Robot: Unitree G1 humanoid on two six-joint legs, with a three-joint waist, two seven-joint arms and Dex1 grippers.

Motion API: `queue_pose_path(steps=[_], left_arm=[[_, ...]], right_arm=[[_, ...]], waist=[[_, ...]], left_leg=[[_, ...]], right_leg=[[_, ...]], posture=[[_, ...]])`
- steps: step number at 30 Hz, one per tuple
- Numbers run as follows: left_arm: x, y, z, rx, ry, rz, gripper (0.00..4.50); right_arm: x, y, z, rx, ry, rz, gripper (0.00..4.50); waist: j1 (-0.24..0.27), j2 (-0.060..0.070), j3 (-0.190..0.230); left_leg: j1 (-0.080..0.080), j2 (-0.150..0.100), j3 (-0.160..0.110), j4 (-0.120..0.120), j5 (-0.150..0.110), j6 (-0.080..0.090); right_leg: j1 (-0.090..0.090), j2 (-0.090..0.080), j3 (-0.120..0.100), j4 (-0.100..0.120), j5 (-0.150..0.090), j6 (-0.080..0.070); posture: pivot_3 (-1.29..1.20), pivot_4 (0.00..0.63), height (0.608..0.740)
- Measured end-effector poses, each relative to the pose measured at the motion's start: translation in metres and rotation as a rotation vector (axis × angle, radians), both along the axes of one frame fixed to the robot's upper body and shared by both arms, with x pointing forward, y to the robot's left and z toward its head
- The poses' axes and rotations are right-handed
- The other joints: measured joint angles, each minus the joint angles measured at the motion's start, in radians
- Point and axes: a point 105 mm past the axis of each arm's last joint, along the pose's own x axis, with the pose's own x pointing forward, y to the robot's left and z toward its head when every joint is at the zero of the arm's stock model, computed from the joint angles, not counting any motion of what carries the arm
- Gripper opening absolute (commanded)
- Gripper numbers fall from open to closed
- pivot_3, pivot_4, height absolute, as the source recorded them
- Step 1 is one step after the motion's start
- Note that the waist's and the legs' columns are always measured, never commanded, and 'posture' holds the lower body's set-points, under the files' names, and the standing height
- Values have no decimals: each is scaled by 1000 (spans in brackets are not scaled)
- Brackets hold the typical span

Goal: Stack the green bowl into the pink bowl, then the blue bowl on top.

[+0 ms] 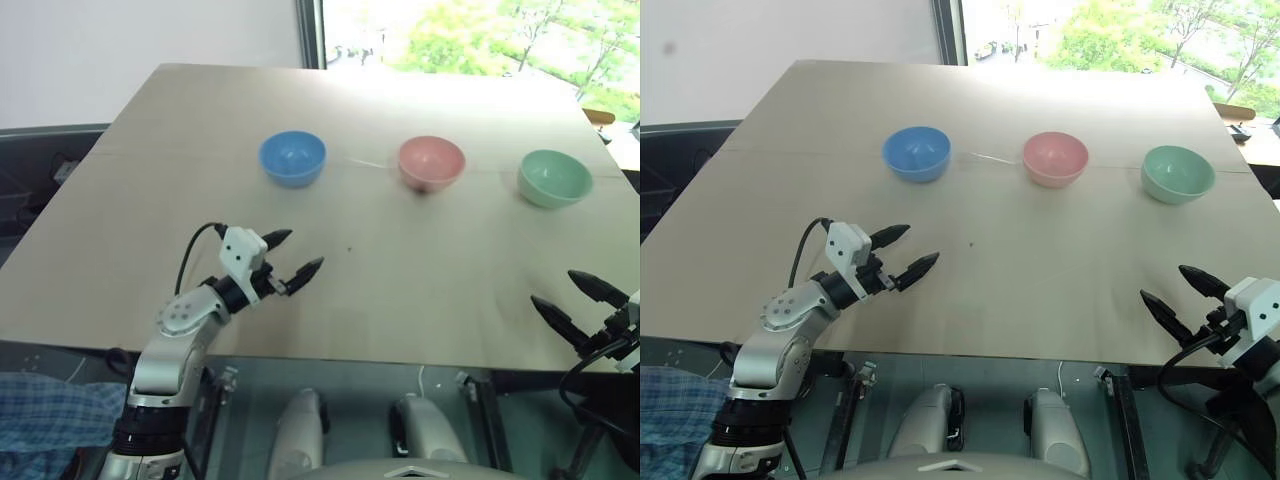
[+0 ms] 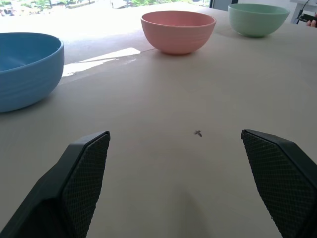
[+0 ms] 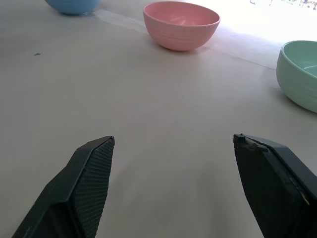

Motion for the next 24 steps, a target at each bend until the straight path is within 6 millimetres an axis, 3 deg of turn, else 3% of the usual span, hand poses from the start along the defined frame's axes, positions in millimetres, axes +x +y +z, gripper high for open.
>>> queue_pose_path(steps=[24], left_arm=[[0, -6, 5, 0, -22, -32, 4500]], right_arm=[[2, 6, -3, -1, -7, 30, 4053]], waist=[[0, 0, 0]], left_leg=[[0, 0, 0, 0, 0, 0]], right_leg=[[0, 0, 0, 0, 0, 0]], posture=[[0, 150, 740]])
